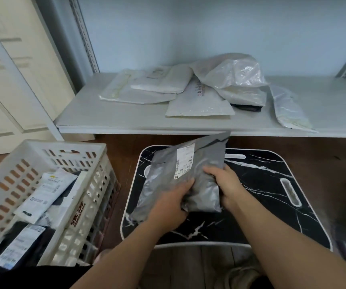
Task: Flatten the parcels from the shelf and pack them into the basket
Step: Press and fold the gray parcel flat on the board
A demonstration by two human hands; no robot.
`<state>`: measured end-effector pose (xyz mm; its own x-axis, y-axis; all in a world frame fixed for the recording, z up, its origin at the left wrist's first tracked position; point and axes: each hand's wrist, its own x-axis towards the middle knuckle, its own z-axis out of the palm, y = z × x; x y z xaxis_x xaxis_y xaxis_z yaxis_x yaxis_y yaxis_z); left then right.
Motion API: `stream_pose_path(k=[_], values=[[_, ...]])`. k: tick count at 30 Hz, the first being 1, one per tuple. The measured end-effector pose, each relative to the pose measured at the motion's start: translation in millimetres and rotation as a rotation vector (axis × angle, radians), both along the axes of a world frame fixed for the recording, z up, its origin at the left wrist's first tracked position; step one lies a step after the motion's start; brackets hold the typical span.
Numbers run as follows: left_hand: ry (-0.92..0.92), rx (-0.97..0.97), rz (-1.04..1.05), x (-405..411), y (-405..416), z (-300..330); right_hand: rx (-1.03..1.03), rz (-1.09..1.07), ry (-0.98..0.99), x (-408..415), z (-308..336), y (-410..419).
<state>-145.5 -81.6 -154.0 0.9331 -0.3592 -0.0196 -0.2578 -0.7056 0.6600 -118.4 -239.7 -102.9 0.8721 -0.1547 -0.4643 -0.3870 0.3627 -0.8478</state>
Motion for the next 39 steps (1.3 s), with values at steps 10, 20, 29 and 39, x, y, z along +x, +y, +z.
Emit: stream_pose_path(k=[10,20,29,39], values=[[0.583,-1.242,0.599,28.2,50.7,89.5,-0.635,-0.091,-0.154,14.7,20.3,-35.9],[0.278,-0.252,0.808,46.9,61.8,17.0,-0.628,0.178,0.16,4.3,-56.9,-35.7],[-0.036,0.494,0.316,65.0,37.4,-38.8,-1.534,0.711,-0.064,14.3,-97.4,4.9],[-0.064,0.565,0.137,68.8,15.9,-117.1,-1.72,0.828,-0.211,30.3,-168.7,6.4]])
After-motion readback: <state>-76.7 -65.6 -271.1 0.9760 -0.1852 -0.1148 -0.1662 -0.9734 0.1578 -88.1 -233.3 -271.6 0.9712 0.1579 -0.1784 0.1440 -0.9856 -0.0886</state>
